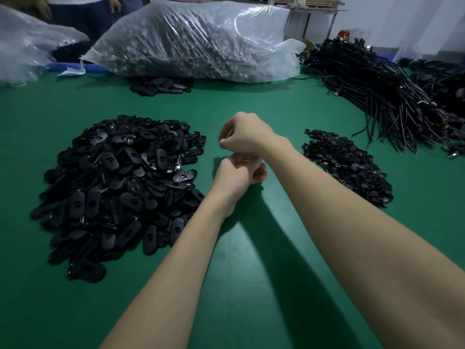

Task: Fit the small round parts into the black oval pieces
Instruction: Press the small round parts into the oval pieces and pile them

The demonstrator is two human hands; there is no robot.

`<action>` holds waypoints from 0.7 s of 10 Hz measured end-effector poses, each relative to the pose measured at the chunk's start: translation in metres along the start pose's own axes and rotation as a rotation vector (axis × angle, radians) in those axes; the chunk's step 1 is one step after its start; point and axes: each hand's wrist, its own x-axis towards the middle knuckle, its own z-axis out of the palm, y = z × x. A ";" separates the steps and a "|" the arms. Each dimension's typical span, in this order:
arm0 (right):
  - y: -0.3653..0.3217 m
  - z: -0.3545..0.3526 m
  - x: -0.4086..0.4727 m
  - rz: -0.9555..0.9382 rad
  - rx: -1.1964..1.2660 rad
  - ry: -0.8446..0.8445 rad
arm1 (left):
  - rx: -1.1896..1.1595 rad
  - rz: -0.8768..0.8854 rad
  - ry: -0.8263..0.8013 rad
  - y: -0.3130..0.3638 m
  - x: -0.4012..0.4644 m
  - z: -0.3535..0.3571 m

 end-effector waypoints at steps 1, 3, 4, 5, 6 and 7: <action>-0.019 0.010 0.008 -0.044 -0.120 -0.128 | -0.002 0.009 -0.016 0.004 -0.004 0.000; -0.037 0.021 0.016 -0.121 -0.234 -0.206 | 0.451 -0.040 0.116 0.009 -0.005 -0.004; -0.038 0.025 0.016 -0.112 -0.238 -0.165 | 1.150 0.196 0.136 0.010 0.001 -0.008; -0.037 0.028 0.017 -0.077 -0.211 -0.112 | 0.076 -0.211 0.153 0.005 -0.005 -0.009; -0.035 0.030 0.017 -0.011 -0.212 -0.065 | -0.226 -0.162 0.070 0.000 -0.006 -0.013; -0.027 0.027 0.014 0.055 -0.157 -0.014 | -0.197 -0.052 -0.059 0.005 -0.005 -0.008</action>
